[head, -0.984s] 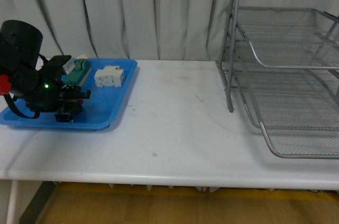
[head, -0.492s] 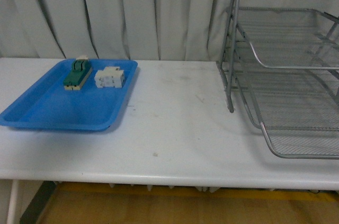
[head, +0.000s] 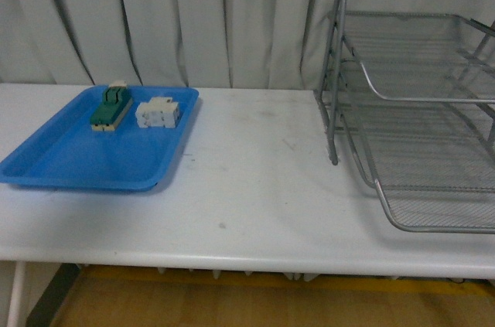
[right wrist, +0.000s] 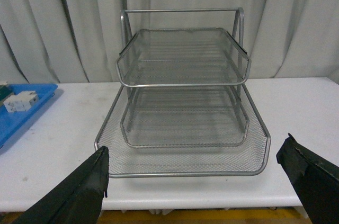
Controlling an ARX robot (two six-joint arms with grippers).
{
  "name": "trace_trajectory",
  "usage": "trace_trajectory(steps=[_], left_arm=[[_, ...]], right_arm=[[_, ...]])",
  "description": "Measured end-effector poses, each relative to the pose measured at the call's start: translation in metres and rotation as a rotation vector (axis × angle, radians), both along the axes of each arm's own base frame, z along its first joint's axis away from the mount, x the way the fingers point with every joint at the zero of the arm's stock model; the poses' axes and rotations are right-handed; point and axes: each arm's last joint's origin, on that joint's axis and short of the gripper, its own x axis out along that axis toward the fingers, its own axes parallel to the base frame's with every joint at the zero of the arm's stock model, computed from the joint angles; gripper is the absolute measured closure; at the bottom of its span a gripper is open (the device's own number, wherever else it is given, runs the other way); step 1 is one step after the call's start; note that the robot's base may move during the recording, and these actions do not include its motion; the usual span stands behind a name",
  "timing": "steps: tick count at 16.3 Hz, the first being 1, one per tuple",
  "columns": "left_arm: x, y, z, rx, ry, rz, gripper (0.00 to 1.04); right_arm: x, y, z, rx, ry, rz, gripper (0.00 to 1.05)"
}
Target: Place button on rack with both arms
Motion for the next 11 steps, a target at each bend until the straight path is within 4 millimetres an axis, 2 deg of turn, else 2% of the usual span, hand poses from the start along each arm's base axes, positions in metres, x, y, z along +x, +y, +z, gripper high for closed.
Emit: trace_trajectory(steps=[11], left_arm=[[-0.0002,-0.0008,0.0003,-0.002,-0.001,-0.006,0.68]], right_arm=[[0.0000,0.0000,0.0000,0.000,0.000,-0.001,0.06]])
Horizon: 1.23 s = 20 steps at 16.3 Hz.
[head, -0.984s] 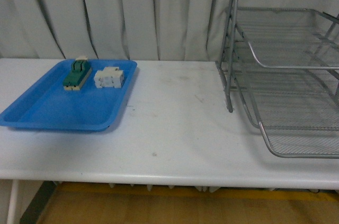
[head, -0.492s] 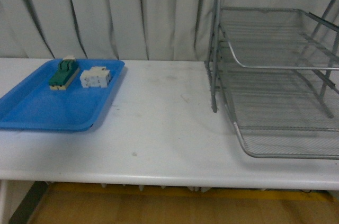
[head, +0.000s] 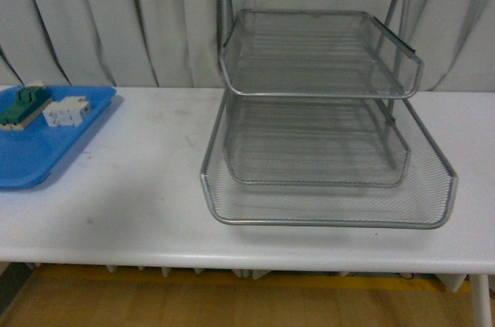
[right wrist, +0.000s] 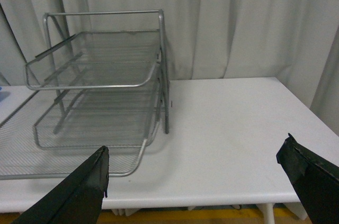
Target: Place button on rack with both arms
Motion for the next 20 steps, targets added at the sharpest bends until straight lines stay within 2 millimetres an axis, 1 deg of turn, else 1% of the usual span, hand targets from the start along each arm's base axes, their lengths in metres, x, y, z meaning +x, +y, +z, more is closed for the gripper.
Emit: trace_trajectory(steps=[3,5,6,7,8,9,11,12,13,15,16,17,18,19,20], left_arm=[[0.000,0.000,0.000,0.000,-0.003,0.000,0.68],[0.002,-0.009,0.002,0.007,0.010,-0.122,0.68],[0.012,-0.018,0.006,0.025,0.006,-0.189,0.68],[0.029,-0.036,0.013,0.061,-0.029,-0.275,0.68],[0.050,-0.062,0.017,0.083,-0.050,-0.392,0.68],[0.062,-0.077,0.015,0.100,-0.046,-0.445,0.68],[0.098,-0.119,-0.003,0.098,0.030,-0.585,0.68],[0.118,-0.139,-0.017,0.100,0.082,-0.619,0.68],[0.136,-0.150,-0.031,0.104,0.124,-0.627,0.68],[0.159,-0.161,-0.055,0.137,0.193,-0.606,0.68],[0.166,-0.164,-0.065,0.140,0.224,-0.601,0.58],[0.171,-0.166,-0.071,0.150,0.232,-0.586,0.49],[0.170,-0.167,-0.073,0.151,0.239,-0.592,0.34],[0.163,-0.164,-0.065,0.130,0.225,-0.613,0.24],[0.148,-0.155,-0.048,0.102,0.193,-0.639,0.11]], right_arm=[[0.000,0.000,0.000,0.000,0.002,-0.004,0.06],[0.000,0.000,0.000,0.000,-0.001,-0.004,0.06],[0.000,0.000,0.000,0.000,0.000,-0.003,0.06],[0.000,0.000,0.000,0.000,0.001,-0.003,0.06],[0.000,0.000,0.000,0.000,0.001,-0.001,0.06],[0.000,0.000,0.000,0.000,0.001,-0.001,0.06],[0.000,0.000,0.000,0.000,0.001,-0.001,0.06],[0.000,0.000,0.000,0.000,0.000,-0.001,0.06],[0.000,0.000,0.000,0.000,0.000,-0.001,0.06],[0.000,0.000,0.000,0.000,0.000,-0.001,0.06],[0.000,0.000,0.000,0.000,0.001,-0.001,0.06],[0.000,0.000,0.000,0.000,0.001,-0.001,0.06],[0.000,0.000,0.000,0.000,0.001,-0.001,0.06],[0.000,0.000,0.000,0.000,0.000,0.000,0.06],[0.000,0.000,0.000,0.000,0.001,-0.001,0.06]])
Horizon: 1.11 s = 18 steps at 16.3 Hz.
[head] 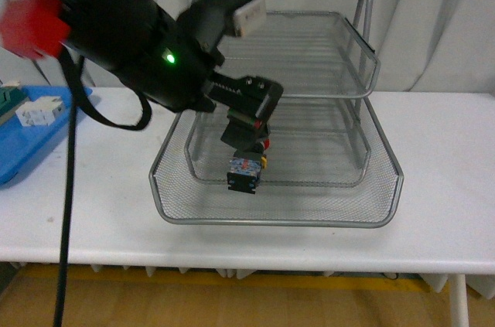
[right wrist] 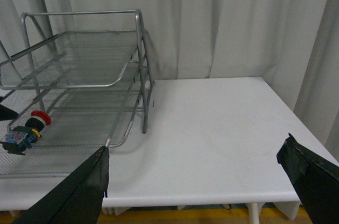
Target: Place button on rack with both arms
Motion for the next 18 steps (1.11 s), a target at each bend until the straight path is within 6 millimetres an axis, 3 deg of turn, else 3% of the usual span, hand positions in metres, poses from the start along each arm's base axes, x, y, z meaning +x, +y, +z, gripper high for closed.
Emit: trace_trajectory(steps=[1,3,4,5,6,7,8,9,12,15,18], left_arm=[[-0.013,0.009,0.019,-0.052,-0.020,-0.028,0.05],[-0.046,0.054,0.116,-0.324,-0.332,-0.058,0.07],[-0.076,0.085,0.178,-0.449,-0.581,-0.006,0.07],[-0.104,0.091,0.202,-0.459,-0.787,0.215,0.18],[-0.122,0.098,0.166,-0.398,-0.814,0.471,0.36],[-0.124,0.109,0.127,-0.323,-0.768,0.609,0.48],[-0.129,0.119,0.088,-0.272,-0.694,0.664,0.61],[-0.141,0.124,0.071,-0.268,-0.687,0.669,0.72],[-0.170,0.131,0.065,-0.321,-0.778,0.650,1.01],[-0.188,0.138,0.026,-0.289,-0.706,0.659,1.03],[-0.206,0.151,0.016,-0.304,-0.741,0.656,1.03]], right_arm=[[0.000,0.000,0.000,0.000,0.000,0.000,0.06],[0.000,0.000,0.000,0.000,-0.001,0.000,0.06],[0.000,0.000,0.000,0.000,0.000,0.000,0.06],[0.000,0.000,0.000,0.000,-0.001,0.001,0.06],[0.000,0.000,0.000,0.000,0.000,0.001,0.06],[0.000,0.000,0.000,0.000,-0.001,0.000,0.06],[0.000,0.000,0.000,0.000,0.000,0.000,0.06],[0.000,0.000,0.000,0.000,0.000,0.001,0.06],[0.000,0.000,0.000,0.000,0.000,0.001,0.06],[0.000,0.000,0.000,0.000,0.000,0.001,0.06],[0.000,0.000,0.000,0.000,-0.001,0.001,0.06]])
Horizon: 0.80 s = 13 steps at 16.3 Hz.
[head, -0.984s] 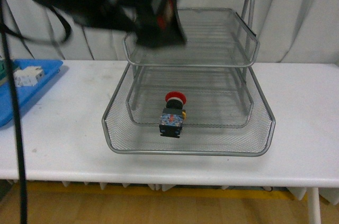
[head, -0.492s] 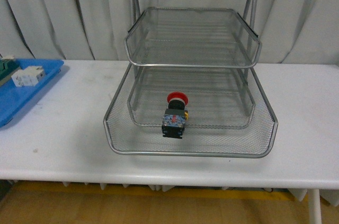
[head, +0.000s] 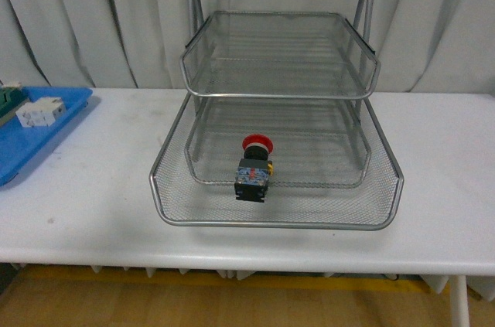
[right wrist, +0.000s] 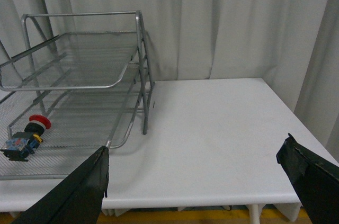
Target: Place button on rack with both arms
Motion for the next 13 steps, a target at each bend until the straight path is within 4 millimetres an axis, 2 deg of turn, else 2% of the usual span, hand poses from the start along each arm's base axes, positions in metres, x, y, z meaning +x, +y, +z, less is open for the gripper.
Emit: trace_trajectory(steps=[3,13], left_arm=[[-0.013,0.000,-0.017,-0.001,0.021,-0.003,1.03],[-0.041,0.000,-0.035,-0.001,0.010,-0.002,1.03]], right_arm=[[0.000,0.000,0.000,0.000,0.000,0.000,0.06],[0.000,0.000,0.000,0.000,0.000,0.000,0.06]])
